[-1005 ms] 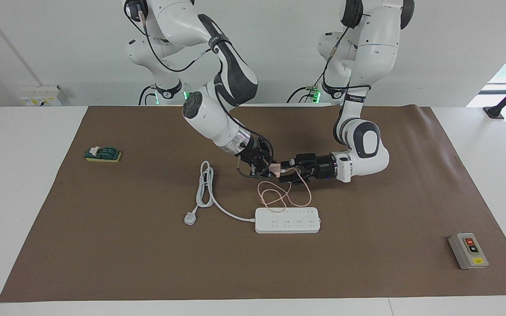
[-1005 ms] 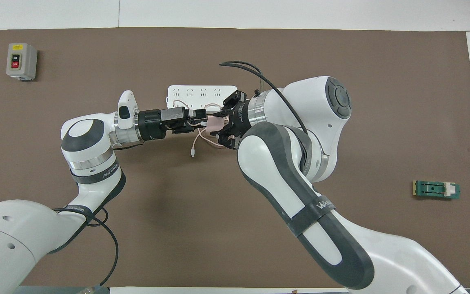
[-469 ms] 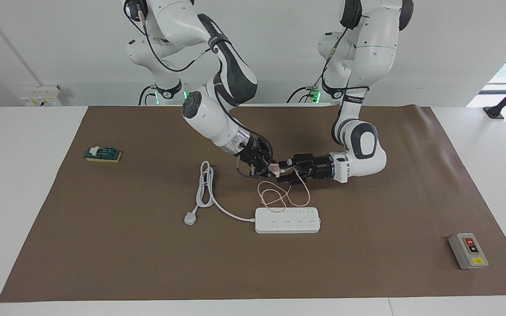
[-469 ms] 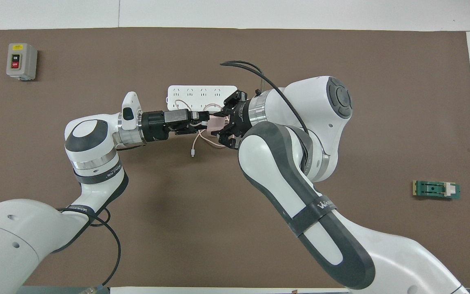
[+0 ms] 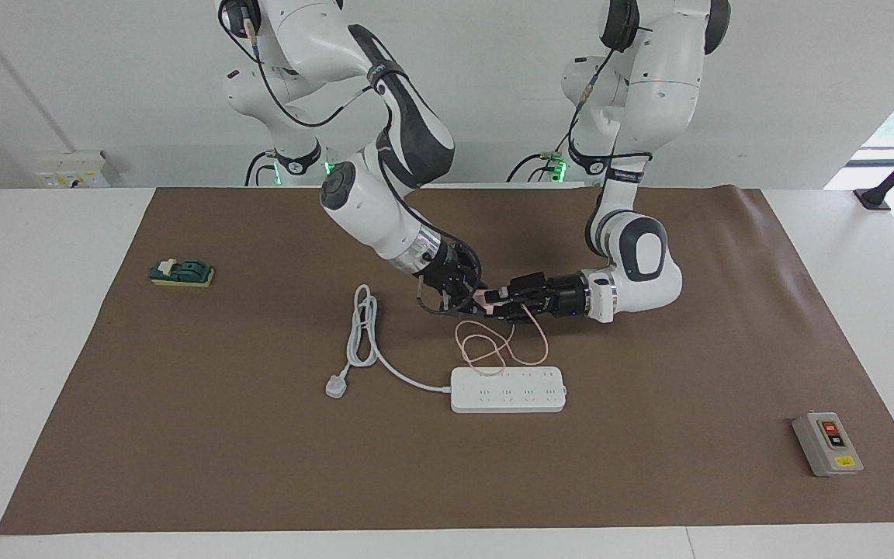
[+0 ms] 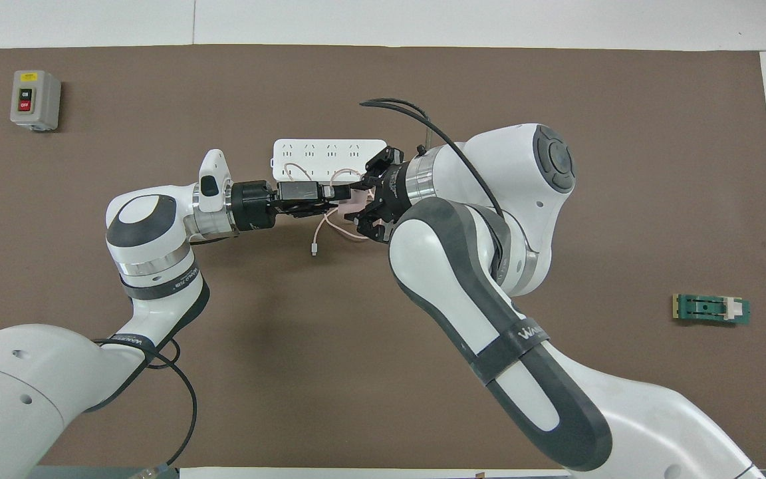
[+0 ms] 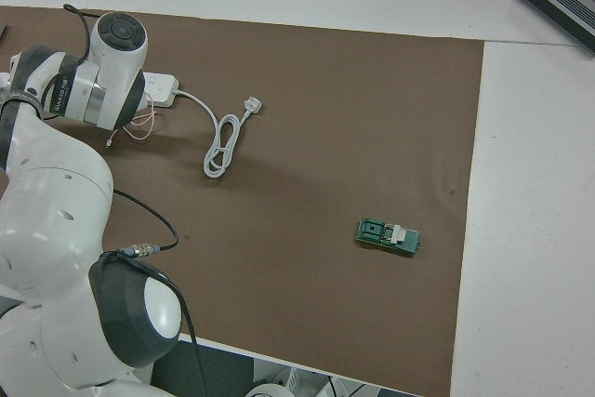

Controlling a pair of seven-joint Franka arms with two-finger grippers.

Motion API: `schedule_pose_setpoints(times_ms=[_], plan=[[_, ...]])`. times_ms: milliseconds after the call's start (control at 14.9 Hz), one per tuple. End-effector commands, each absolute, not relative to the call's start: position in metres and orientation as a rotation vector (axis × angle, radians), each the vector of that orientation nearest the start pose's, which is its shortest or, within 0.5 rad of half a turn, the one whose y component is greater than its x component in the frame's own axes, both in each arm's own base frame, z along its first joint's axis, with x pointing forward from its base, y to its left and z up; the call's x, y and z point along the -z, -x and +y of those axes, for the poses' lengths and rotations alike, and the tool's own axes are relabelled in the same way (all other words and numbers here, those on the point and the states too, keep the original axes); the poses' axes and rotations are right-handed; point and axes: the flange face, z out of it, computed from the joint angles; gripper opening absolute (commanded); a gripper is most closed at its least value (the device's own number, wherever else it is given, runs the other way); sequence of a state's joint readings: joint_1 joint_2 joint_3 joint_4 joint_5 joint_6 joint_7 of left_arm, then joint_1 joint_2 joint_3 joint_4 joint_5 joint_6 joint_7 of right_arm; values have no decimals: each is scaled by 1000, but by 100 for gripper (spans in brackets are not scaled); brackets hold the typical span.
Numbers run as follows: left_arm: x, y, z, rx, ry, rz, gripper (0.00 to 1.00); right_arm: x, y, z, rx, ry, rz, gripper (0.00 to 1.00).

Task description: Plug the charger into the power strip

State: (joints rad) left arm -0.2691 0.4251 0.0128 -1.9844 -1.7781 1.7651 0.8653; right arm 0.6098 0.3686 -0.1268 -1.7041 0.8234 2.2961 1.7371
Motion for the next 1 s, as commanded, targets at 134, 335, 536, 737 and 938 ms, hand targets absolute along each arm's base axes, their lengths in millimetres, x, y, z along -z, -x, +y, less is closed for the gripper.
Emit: schedule_pose_setpoints(times_ms=[134, 335, 536, 737, 938], plan=[[-287, -567, -241, -80, -1562, -59, 0, -412, -586, 332, -617, 1683, 1994, 0], [-290, -572, -230, -77, -1569, -23, 0, -411, -586, 331, -619, 1682, 1997, 2], [-295, -580, -211, -43, -1598, 33, 0, -413, -587, 328, -619, 1677, 2001, 100], [-317, -589, -199, -44, -1662, 12, 0, -421, -590, 319, -612, 1666, 2000, 100], [-382, -598, -177, -13, -1856, 31, 0, -436, -600, 286, -530, 1761, 1949, 100]])
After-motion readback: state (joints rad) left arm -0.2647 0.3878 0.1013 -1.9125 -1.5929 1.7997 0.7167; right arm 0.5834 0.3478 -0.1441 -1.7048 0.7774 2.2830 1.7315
